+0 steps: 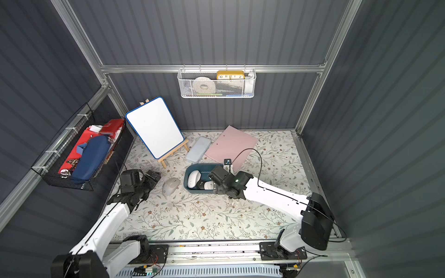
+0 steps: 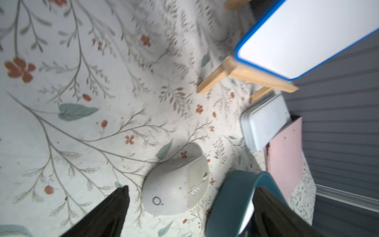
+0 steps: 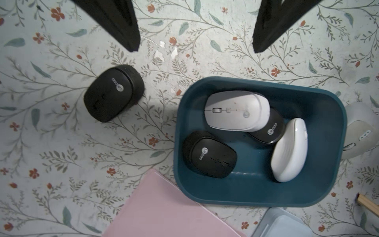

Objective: Take out the mouse from the storage box
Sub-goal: Adjust the mouse in the storage box.

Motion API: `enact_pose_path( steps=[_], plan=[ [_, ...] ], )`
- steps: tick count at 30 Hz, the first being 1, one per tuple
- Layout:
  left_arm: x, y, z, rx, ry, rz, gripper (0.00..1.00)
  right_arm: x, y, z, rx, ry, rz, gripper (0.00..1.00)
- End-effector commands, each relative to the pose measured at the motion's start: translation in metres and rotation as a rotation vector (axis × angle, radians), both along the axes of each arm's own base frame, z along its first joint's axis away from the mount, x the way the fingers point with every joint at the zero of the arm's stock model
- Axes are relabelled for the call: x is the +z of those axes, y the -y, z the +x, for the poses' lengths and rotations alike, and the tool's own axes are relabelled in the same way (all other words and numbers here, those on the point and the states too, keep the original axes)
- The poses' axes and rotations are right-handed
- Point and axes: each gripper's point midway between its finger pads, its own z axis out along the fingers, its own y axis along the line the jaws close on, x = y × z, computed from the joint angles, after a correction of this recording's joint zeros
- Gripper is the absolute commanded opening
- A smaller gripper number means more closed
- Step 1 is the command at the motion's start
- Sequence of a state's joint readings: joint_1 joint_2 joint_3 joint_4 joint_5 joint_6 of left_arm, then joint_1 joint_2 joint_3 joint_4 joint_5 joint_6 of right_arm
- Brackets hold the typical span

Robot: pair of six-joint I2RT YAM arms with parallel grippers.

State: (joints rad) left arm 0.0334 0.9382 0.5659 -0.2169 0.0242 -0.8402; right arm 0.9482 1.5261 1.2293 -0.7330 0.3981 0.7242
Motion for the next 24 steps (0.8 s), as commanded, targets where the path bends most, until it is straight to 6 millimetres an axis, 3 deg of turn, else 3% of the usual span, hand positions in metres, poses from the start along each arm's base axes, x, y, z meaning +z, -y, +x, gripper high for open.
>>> enact_pose_path(
  steps=[1,3,7,14,24],
  plan=[
    [0.037,-0.003,-0.007,-0.038,0.111,0.087,0.99,-0.012,-0.006,0.005,0.013,-0.026,-0.13,0.9],
    [0.051,-0.003,-0.009,-0.052,0.151,0.113,0.99,-0.019,-0.016,0.012,0.014,-0.043,-0.159,0.9],
    [0.059,0.001,-0.01,-0.101,0.175,0.141,0.99,-0.031,-0.037,0.023,0.019,-0.073,-0.192,0.9],
    [0.055,0.003,-0.007,-0.135,0.175,0.17,0.99,-0.054,-0.064,0.035,0.014,-0.114,-0.21,0.9],
    [0.044,0.008,-0.004,-0.162,0.17,0.157,0.99,-0.082,-0.079,0.041,0.014,-0.171,-0.253,0.9]
  ],
)
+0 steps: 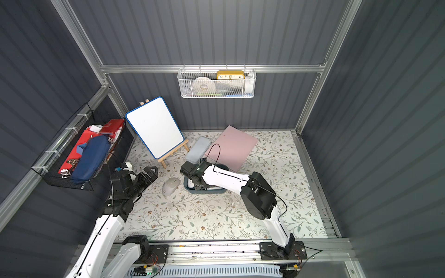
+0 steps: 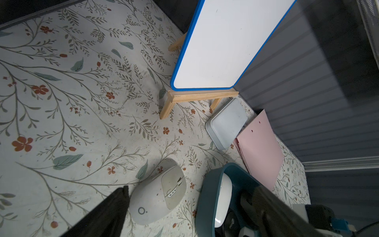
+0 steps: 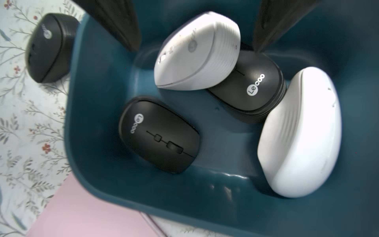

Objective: Take out the mouse from the storage box
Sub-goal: Adjust the mouse in the storage box.

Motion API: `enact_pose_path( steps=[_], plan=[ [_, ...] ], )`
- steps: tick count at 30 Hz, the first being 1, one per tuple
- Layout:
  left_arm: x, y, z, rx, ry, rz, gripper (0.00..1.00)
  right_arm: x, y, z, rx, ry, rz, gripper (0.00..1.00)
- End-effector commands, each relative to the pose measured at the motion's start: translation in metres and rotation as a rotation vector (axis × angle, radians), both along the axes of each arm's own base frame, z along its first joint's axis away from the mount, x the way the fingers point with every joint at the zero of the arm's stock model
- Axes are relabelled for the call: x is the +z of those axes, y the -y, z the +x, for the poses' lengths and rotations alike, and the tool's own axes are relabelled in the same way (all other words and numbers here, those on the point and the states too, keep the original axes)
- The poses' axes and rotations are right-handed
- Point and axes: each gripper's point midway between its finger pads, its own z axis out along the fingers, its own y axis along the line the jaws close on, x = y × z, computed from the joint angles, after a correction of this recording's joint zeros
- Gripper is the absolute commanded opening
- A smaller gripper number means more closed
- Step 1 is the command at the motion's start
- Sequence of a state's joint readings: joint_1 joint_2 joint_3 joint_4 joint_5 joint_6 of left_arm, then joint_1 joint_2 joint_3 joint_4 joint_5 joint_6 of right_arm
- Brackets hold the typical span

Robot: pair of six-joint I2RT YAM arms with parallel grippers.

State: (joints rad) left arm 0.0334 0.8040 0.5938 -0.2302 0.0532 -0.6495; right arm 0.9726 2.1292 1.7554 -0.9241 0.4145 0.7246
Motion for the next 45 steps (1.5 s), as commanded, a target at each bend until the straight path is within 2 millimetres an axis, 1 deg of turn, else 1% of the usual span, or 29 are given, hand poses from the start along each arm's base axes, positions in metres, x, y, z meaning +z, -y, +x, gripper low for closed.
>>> enact_pose_path(
  steps=[1,4,6,8,10,14,21,24,27,28,29,32,33,35,37,42,43,45],
  plan=[
    [-0.005,0.003,0.001,-0.03,0.0,0.012,0.99,-0.008,-0.001,-0.006,-0.002,-0.042,-0.026,0.9],
    [-0.006,0.002,0.0,-0.027,0.002,0.013,0.99,-0.015,-0.001,-0.008,-0.001,-0.065,-0.042,0.9],
    [-0.007,0.002,-0.001,-0.026,0.002,0.012,1.0,-0.02,0.004,-0.01,-0.012,-0.076,-0.062,0.89],
    [-0.007,0.002,-0.001,-0.026,0.003,0.013,1.0,-0.022,0.009,-0.011,-0.02,-0.08,-0.085,0.87],
    [-0.009,0.001,-0.002,-0.022,-0.004,0.014,1.0,-0.024,0.016,-0.013,-0.036,-0.084,-0.112,0.85],
    [-0.009,0.0,-0.002,-0.012,-0.001,0.017,0.99,-0.022,0.026,-0.013,-0.059,-0.074,-0.109,0.81],
    [-0.009,-0.001,-0.003,-0.007,-0.001,0.013,0.99,-0.012,0.033,-0.01,-0.081,-0.045,-0.099,0.66],
    [-0.009,-0.001,-0.003,-0.006,-0.002,0.012,0.99,-0.008,0.036,-0.009,-0.087,-0.029,-0.105,0.63],
    [-0.01,0.0,-0.002,-0.008,-0.007,0.01,0.99,-0.007,0.038,-0.009,-0.081,-0.029,-0.113,0.63],
    [-0.009,0.0,-0.002,-0.009,-0.005,0.009,0.99,-0.008,0.04,-0.009,-0.083,-0.031,-0.117,0.65],
    [-0.009,0.0,-0.002,-0.009,-0.003,0.009,1.0,-0.009,0.041,-0.009,-0.085,-0.038,-0.117,0.67],
    [-0.01,0.0,-0.001,-0.01,-0.006,0.009,0.99,-0.014,0.04,-0.008,-0.084,-0.062,-0.09,0.67],
    [-0.011,0.0,0.0,-0.009,-0.008,0.009,0.99,-0.015,0.038,-0.008,-0.074,-0.072,-0.078,0.67],
    [-0.012,0.0,0.0,-0.011,-0.011,0.008,0.99,-0.019,0.027,-0.01,-0.03,-0.098,-0.047,0.69],
    [-0.012,0.0,0.001,-0.011,-0.013,0.007,0.99,-0.021,0.023,-0.01,-0.01,-0.111,-0.047,0.71],
    [-0.013,0.0,0.001,-0.011,-0.015,0.009,1.0,-0.023,0.039,-0.003,-0.038,-0.094,-0.171,0.74],
    [-0.013,0.0,0.001,-0.011,-0.014,0.009,0.99,-0.023,0.041,-0.003,-0.042,-0.091,-0.182,0.74],
    [-0.014,0.0,0.001,-0.012,-0.015,0.008,1.0,-0.02,0.039,-0.002,-0.041,-0.083,-0.157,0.74]
  ],
)
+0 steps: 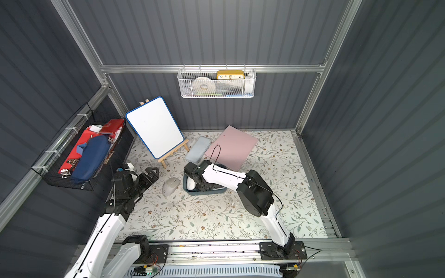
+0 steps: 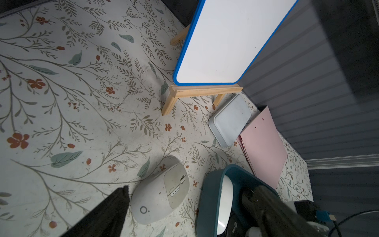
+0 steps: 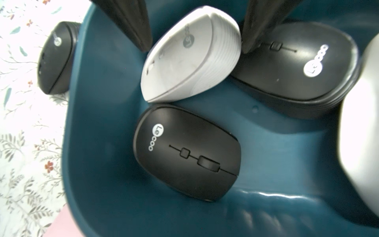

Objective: Take out the mouse from the storage box
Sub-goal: Adjust the mouse in the storage box, then pick up the mouse from the storage box.

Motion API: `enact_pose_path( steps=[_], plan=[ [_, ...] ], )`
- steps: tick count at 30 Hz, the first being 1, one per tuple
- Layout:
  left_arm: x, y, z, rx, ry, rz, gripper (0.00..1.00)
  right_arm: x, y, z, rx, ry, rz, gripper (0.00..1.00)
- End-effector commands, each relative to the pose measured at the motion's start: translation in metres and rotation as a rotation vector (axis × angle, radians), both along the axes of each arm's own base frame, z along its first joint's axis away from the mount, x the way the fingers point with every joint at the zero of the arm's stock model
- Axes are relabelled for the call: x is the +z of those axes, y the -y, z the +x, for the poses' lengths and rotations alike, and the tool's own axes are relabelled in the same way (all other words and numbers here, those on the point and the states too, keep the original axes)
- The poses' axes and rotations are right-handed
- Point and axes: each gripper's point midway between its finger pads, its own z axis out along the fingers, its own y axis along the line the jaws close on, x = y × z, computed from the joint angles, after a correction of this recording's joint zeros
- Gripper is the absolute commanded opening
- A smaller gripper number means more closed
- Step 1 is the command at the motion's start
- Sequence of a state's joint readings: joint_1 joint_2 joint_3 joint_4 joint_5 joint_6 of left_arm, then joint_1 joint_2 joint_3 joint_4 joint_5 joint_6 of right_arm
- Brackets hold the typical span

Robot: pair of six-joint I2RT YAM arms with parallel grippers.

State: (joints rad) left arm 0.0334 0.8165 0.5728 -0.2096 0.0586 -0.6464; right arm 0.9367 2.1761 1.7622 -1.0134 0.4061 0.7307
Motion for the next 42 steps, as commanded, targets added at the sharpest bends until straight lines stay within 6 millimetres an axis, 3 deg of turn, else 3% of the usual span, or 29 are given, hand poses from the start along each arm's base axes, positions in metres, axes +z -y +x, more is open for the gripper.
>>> enact_pose_path(
  steps=[1,9,17,29,42],
  plan=[
    [-0.006,0.0,0.0,-0.008,-0.005,0.008,0.99,0.003,0.008,-0.001,0.008,0.0,-0.034,0.74],
    [-0.004,0.0,-0.001,-0.006,0.001,0.004,0.99,0.028,-0.019,0.011,0.031,0.059,0.116,0.75],
    [-0.009,0.001,-0.003,-0.005,-0.01,-0.002,0.99,0.035,-0.061,0.031,0.042,0.068,0.324,0.76],
    [-0.012,0.001,-0.004,-0.006,-0.016,-0.002,0.99,0.012,-0.104,0.049,0.051,-0.047,0.599,0.78],
    [-0.014,0.001,-0.003,-0.006,-0.02,-0.002,0.99,-0.021,-0.119,0.048,0.043,-0.121,0.646,0.78]
  ],
)
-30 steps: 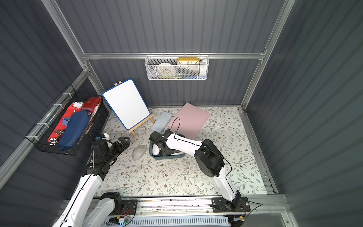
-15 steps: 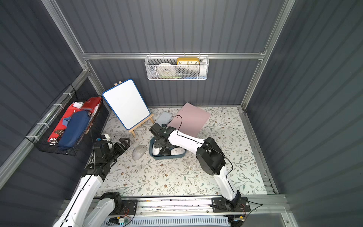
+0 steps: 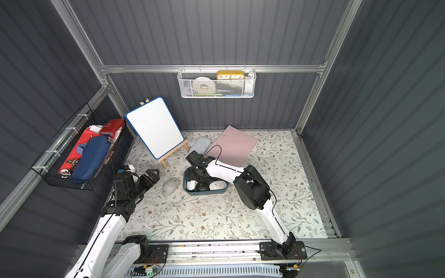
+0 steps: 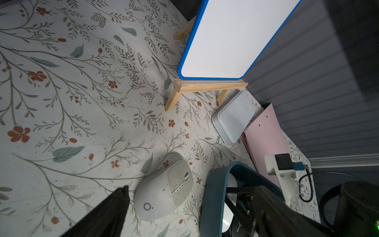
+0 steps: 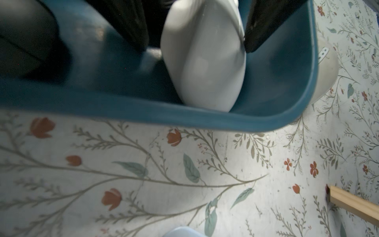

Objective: Take out the mouse from the storage box
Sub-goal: Pick up the mouse from the storage box.

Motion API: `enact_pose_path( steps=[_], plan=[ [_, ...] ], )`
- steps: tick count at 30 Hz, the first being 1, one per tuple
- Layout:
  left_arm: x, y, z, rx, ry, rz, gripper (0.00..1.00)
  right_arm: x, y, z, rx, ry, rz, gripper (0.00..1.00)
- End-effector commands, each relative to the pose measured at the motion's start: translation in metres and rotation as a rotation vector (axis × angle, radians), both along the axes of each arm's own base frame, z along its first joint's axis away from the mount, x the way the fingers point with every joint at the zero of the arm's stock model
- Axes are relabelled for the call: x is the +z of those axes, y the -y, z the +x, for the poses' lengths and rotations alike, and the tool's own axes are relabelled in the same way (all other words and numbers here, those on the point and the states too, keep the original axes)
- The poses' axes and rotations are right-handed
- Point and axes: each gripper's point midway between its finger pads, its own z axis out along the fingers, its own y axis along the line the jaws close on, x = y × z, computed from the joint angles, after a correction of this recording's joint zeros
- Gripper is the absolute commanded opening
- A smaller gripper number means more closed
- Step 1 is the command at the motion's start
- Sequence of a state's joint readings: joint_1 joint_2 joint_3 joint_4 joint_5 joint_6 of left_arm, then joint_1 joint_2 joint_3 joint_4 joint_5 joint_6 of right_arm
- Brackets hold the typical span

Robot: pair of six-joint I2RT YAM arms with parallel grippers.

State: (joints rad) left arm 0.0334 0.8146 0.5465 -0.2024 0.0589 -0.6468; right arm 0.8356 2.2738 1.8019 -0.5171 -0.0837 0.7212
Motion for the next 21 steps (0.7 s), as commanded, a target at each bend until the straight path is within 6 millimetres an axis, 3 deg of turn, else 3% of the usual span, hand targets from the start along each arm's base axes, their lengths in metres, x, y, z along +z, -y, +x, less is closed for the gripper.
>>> enact_pose_path(
  steps=[1,9,21],
  plan=[
    [-0.004,0.0,0.0,-0.005,-0.005,-0.002,0.99,-0.01,-0.007,-0.002,0.002,-0.027,0.013,0.78],
    [-0.006,0.001,0.0,-0.007,-0.01,-0.005,0.99,-0.018,-0.011,-0.002,-0.009,-0.043,0.028,0.74],
    [-0.009,0.001,0.0,-0.009,-0.02,-0.006,0.99,0.021,-0.014,0.002,-0.018,0.084,0.08,0.53]
  ],
)
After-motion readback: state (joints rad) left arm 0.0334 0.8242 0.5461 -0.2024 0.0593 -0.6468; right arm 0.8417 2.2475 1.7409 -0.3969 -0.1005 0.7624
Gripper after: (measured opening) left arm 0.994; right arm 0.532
